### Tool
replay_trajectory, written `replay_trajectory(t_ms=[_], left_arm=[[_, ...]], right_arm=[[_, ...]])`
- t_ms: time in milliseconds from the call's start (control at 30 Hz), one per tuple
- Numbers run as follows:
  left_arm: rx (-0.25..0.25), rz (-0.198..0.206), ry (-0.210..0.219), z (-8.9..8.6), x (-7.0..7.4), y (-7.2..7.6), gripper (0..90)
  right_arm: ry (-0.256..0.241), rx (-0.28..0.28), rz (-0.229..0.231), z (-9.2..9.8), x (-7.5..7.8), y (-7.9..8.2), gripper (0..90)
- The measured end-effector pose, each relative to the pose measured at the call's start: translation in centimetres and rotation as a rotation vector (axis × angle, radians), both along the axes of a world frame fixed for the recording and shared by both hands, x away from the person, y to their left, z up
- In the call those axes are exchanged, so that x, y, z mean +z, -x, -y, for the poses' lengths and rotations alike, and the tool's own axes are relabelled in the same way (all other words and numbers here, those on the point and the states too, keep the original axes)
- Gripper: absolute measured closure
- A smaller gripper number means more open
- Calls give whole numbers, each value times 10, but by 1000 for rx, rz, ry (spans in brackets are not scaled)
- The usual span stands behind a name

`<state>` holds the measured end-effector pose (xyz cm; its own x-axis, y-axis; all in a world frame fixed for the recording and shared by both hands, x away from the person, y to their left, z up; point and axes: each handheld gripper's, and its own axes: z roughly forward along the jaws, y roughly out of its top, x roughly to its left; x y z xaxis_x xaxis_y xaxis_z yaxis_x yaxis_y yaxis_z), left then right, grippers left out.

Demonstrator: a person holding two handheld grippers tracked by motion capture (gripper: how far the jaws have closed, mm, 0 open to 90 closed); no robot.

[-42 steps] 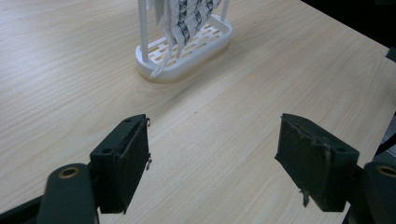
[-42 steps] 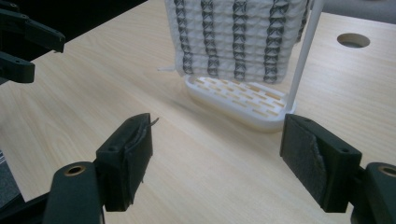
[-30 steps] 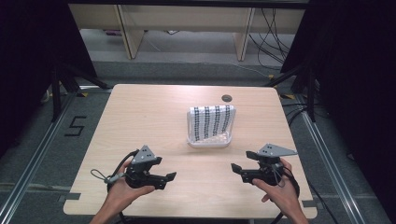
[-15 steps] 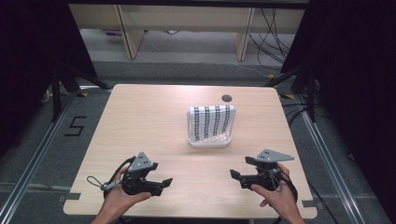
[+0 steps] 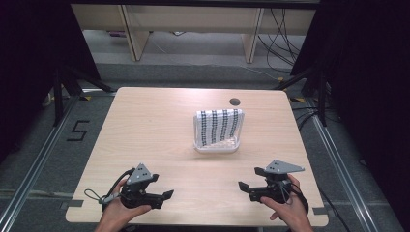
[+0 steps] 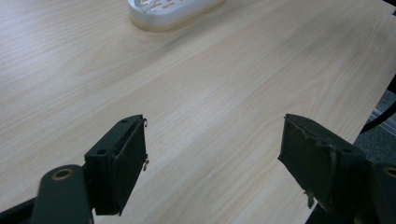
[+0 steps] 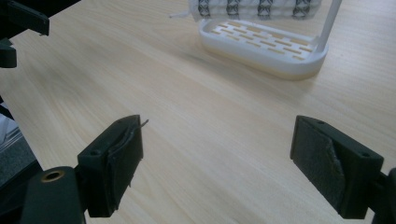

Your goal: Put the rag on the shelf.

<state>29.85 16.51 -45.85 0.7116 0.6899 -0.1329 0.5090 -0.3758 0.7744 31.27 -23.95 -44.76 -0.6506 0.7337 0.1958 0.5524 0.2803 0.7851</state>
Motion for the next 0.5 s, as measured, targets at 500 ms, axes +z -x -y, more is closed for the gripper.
replay_trajectory(t_ms=[500], left_arm=[[3, -11, -64, -5, -25, 17, 214]], right_arm=[[45, -6, -9, 8, -19, 17, 185]])
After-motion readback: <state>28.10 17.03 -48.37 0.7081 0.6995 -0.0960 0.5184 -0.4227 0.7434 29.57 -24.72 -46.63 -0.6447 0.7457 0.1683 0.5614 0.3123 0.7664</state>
